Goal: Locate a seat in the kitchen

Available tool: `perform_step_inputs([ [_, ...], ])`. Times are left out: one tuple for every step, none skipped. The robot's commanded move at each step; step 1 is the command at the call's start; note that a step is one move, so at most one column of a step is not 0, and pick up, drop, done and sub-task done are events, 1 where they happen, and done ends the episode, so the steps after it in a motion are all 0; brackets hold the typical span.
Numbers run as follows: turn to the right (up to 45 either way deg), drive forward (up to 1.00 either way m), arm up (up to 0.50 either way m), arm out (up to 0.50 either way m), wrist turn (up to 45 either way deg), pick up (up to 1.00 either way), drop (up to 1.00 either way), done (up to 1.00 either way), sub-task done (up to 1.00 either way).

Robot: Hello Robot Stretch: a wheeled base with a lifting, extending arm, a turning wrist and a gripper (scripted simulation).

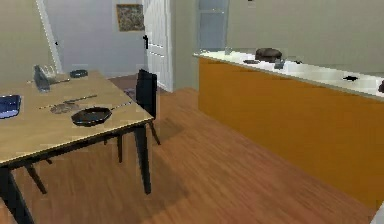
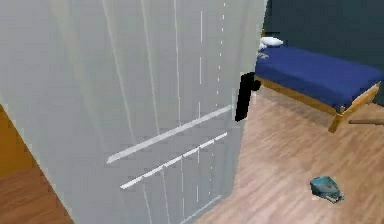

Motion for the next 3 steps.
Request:
perform_step_inputs([
  [0.0,0.15,0.0,0.0,0.0,0.0,0.0,0.0,0.0],
  [9.0,0.0,0.0,0.0,0.0,0.0,0.0,0.0,0.0],
  [0.0,0.55,0.0,0.0,0.0,0.0,0.0,0.0,0.0],
])
